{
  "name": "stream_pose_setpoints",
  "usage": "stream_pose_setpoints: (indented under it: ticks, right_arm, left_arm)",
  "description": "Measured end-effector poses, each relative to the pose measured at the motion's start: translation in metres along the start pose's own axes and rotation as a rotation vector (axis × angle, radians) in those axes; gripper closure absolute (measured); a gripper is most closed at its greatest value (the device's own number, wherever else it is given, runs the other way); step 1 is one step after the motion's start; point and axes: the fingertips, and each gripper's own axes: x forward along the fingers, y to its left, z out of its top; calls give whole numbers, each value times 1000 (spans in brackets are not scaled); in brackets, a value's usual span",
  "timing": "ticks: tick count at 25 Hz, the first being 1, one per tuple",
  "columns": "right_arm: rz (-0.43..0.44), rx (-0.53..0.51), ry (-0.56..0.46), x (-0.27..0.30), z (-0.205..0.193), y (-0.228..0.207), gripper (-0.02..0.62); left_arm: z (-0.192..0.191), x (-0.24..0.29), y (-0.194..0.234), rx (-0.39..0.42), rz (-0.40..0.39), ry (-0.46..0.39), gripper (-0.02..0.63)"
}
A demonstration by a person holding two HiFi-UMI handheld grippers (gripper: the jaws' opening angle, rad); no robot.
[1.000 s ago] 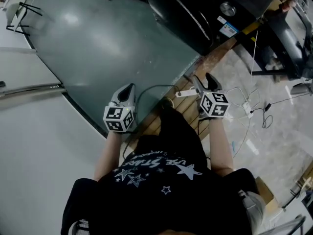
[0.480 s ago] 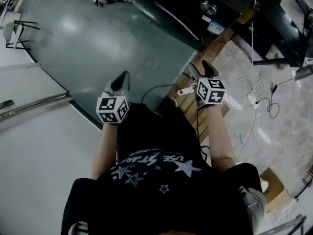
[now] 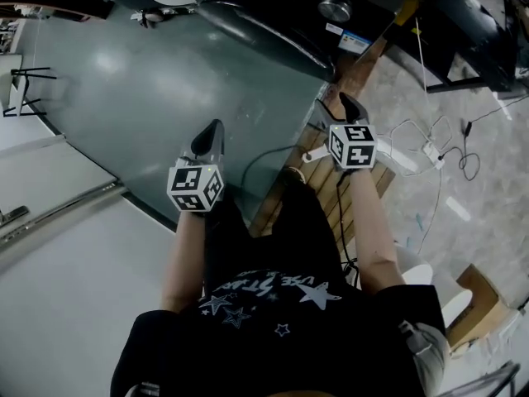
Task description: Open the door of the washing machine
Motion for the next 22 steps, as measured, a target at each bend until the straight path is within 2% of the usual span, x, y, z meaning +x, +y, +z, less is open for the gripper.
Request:
stream_pose_setpoints:
  ticks: [8,17,20,22]
  right_arm:
    - [-65,-93,-22,62,27,-25,321]
    - [-88,-234,-49,104,54,-29,322]
    - [-100,-268,-45,109,58,-29,380]
    - [-110,-289,-40,112,58,-29,389]
  left_arm:
    - [-25,40,15,-58,-23,7,595]
    - [-27,60,26,-78,-30,-17,595]
    - [-31,59,24,-94,-38,-15,595]
    - [-36,59,21,-99,-48,-11,595]
